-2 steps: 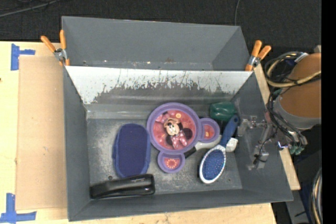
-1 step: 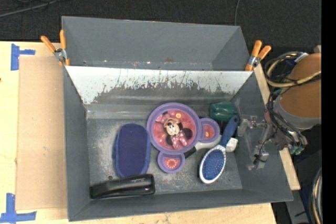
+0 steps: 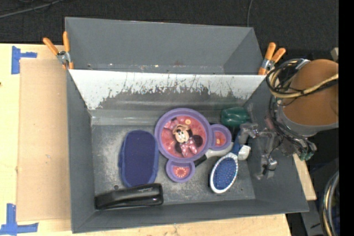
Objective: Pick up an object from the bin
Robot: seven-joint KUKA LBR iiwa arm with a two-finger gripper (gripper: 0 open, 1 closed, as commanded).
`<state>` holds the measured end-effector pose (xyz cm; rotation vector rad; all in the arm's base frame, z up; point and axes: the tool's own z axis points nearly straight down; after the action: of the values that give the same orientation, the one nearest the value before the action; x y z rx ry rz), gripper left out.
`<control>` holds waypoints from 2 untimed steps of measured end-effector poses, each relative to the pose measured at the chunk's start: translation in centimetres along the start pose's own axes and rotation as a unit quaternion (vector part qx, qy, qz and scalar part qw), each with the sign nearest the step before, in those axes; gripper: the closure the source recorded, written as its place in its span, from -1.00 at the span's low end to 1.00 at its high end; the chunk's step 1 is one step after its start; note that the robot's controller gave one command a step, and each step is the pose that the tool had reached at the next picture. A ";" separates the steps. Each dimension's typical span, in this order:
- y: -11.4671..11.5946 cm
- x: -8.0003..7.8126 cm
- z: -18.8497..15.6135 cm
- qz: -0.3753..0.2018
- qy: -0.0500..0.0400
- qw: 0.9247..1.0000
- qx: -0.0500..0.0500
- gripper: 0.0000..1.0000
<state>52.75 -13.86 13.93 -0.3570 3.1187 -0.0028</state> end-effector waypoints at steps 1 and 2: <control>0.5 -0.3 1.9 -0.070 0.002 0.998 -0.003 -1.00; 1.0 0.7 1.9 -0.066 0.001 0.998 -0.002 -1.00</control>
Offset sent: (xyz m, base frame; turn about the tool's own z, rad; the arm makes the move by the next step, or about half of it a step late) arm -0.0447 0.0216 -0.0234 -0.4273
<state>51.86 -13.05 12.00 -0.5634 3.0915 0.0035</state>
